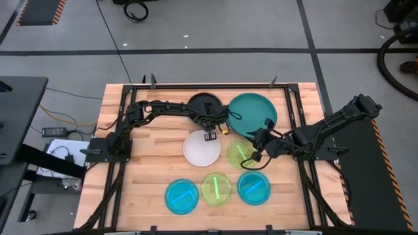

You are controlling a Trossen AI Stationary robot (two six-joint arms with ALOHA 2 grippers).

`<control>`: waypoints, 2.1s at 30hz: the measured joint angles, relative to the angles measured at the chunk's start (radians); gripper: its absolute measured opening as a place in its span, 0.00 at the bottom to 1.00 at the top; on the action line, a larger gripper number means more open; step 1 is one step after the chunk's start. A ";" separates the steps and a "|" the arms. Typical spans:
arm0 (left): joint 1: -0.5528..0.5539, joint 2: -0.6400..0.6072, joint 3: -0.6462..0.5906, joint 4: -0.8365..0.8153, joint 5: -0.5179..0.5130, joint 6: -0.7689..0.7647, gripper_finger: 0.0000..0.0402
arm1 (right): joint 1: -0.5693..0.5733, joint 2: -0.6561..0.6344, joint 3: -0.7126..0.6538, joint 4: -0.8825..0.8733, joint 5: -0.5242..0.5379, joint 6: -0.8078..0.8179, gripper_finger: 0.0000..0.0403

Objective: Stack plastic plates
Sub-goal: Stack the black plate on the green plate

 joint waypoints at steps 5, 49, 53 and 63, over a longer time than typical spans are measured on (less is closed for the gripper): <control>0.025 -0.002 0.002 -0.002 -0.003 0.025 0.03 | 0.000 0.000 0.000 0.000 -0.006 0.000 0.24; -0.079 0.090 0.166 0.379 0.184 0.838 0.05 | 0.003 -0.189 0.000 -0.139 -0.233 0.144 0.24; -0.069 0.089 0.166 0.389 0.180 0.830 0.12 | 0.020 -0.184 0.000 -0.132 -0.207 0.140 0.24; -0.076 0.084 0.166 0.372 0.166 0.745 0.29 | 0.027 -0.179 0.000 -0.117 -0.195 0.139 0.24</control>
